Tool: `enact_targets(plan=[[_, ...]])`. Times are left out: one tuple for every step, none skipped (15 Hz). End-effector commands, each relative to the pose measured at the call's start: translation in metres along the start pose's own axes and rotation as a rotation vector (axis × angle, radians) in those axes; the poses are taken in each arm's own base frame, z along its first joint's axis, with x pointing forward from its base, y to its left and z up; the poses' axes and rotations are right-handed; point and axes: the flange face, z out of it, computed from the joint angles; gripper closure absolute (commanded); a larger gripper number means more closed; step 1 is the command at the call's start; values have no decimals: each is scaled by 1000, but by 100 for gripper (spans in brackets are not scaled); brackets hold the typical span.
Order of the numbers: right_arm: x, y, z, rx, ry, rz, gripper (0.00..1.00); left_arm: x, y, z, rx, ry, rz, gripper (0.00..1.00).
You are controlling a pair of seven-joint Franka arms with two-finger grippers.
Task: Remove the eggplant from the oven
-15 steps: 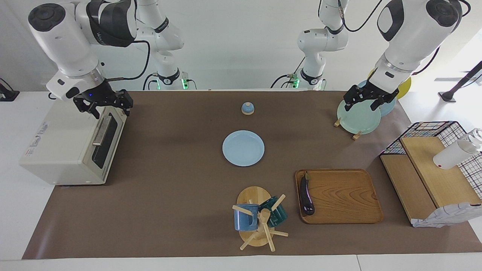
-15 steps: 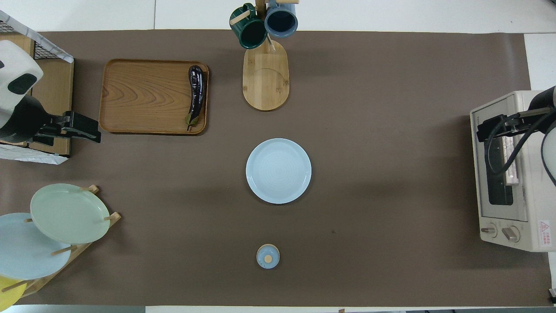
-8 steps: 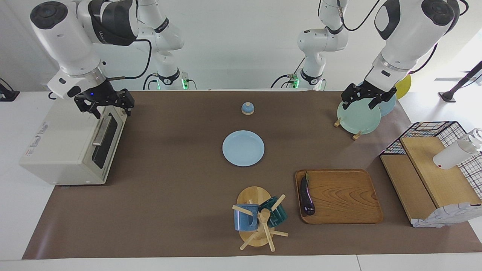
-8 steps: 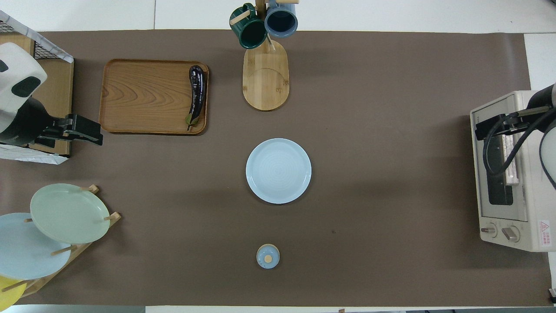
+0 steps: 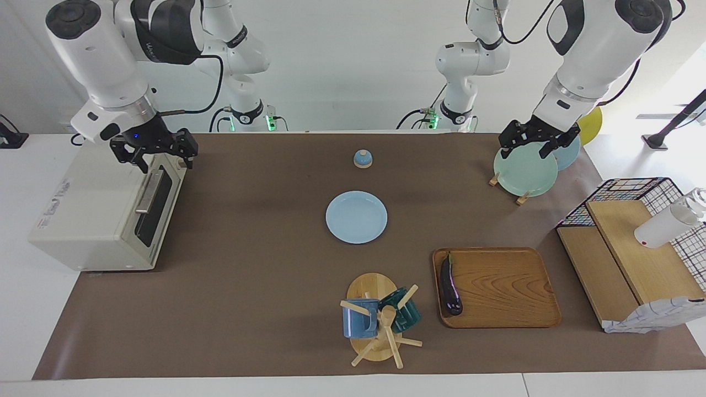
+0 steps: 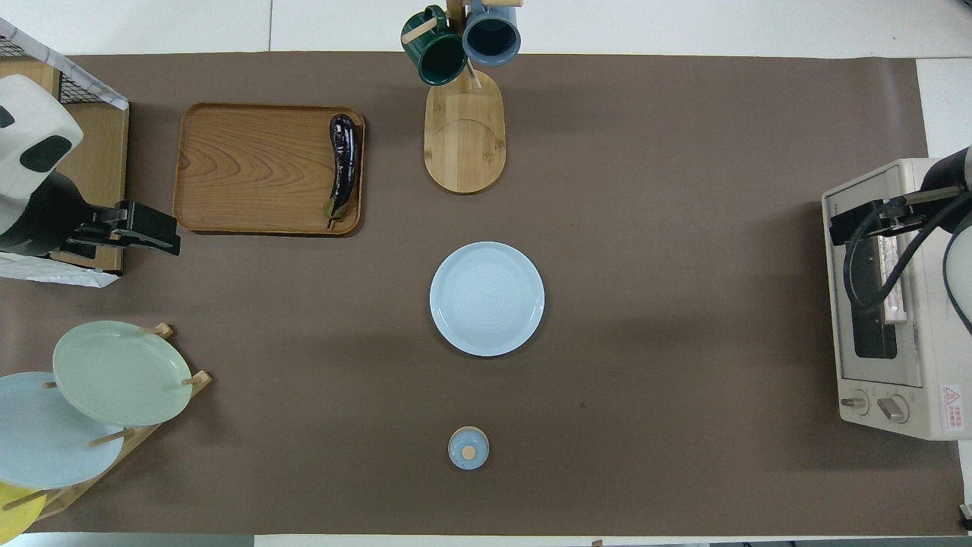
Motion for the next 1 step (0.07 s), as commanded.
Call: enact_targets(plan=[[-3, -2, -4, 27, 6, -19, 0, -10, -5, -6, 25, 13, -9, 0]])
